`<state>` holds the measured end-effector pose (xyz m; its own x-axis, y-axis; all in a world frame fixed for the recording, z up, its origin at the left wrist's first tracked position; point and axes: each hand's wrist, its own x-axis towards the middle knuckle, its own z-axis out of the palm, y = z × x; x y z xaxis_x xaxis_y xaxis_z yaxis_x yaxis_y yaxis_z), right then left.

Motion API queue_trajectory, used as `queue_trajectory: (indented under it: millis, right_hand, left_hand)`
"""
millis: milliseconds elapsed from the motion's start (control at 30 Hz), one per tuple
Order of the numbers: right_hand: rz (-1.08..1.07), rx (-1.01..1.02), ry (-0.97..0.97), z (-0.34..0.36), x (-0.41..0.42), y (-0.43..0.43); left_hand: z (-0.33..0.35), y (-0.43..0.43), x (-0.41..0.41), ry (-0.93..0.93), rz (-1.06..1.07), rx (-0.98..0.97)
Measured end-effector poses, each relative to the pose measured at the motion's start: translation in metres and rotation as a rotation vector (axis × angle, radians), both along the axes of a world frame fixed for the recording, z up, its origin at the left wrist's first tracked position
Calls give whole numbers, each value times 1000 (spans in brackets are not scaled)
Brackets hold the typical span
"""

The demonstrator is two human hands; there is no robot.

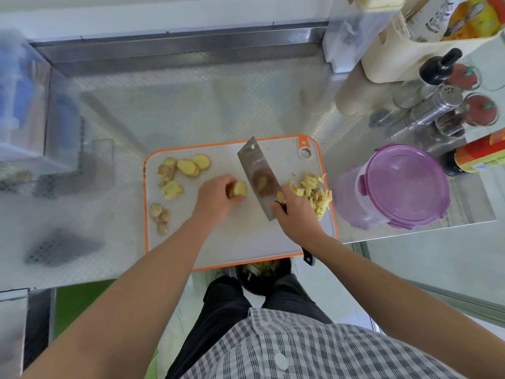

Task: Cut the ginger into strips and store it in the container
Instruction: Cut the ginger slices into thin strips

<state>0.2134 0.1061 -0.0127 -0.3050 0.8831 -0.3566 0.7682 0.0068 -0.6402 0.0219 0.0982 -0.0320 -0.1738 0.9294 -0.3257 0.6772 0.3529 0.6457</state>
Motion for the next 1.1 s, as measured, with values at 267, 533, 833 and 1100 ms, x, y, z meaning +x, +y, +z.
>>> queue_trajectory:
  millis: [267,533,833,1100]
  right_hand:
    - [192,90,-153,7,10,-19]
    - [330,105,-412,11,11,-45]
    - [255,76,-371,14,7,-50]
    - [311,46,-357,16,8,-49]
  left_hand:
    - [-10,-49,23,194,-46,121]
    - [-10,-56,34,207,89,94]
    - [-11,-58,35,223,93,135]
    - [-8,-65,38,249,79,112]
